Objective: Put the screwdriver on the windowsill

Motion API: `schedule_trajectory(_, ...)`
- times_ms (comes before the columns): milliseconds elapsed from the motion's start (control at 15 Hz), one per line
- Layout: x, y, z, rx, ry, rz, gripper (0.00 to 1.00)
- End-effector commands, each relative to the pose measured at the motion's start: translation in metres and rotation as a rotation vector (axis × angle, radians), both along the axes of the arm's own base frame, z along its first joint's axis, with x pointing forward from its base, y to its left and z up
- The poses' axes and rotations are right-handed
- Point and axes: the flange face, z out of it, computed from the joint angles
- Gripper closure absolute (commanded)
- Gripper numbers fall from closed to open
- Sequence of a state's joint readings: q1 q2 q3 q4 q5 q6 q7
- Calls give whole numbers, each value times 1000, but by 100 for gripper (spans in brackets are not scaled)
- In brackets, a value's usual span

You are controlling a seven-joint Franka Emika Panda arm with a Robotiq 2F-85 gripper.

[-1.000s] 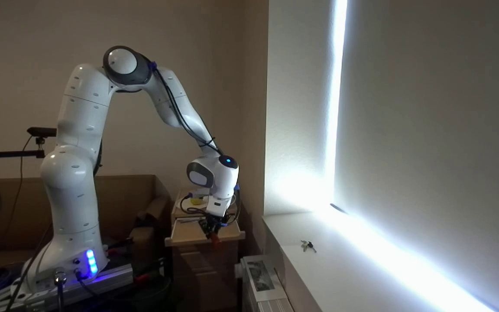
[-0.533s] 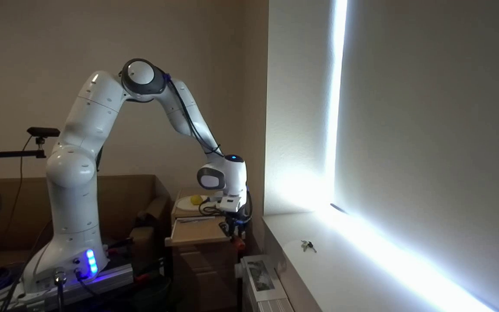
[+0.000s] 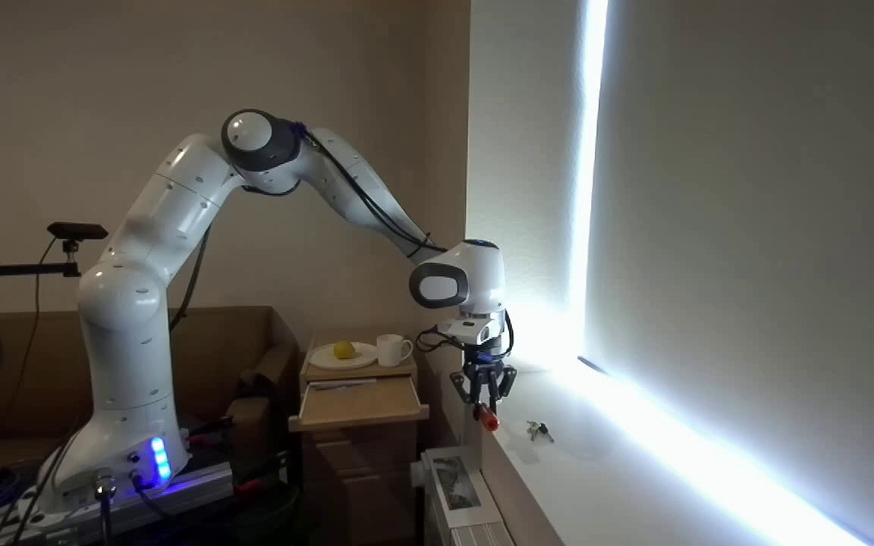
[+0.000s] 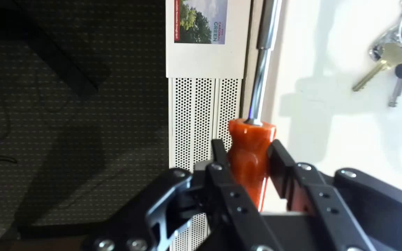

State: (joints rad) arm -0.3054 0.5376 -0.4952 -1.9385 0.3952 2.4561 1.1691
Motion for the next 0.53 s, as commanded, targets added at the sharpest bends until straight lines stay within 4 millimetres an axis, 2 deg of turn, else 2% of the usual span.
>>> schedule_trajectory(0,2,-4,8,5,-4,-2,67)
schedule_trajectory(67,3,-4,10,8,-6,-2,92)
schedule_trajectory(200,18,-3,-4,32,4,-68,92)
schedule_trajectory(467,52,1,9,125,-66,-276,92)
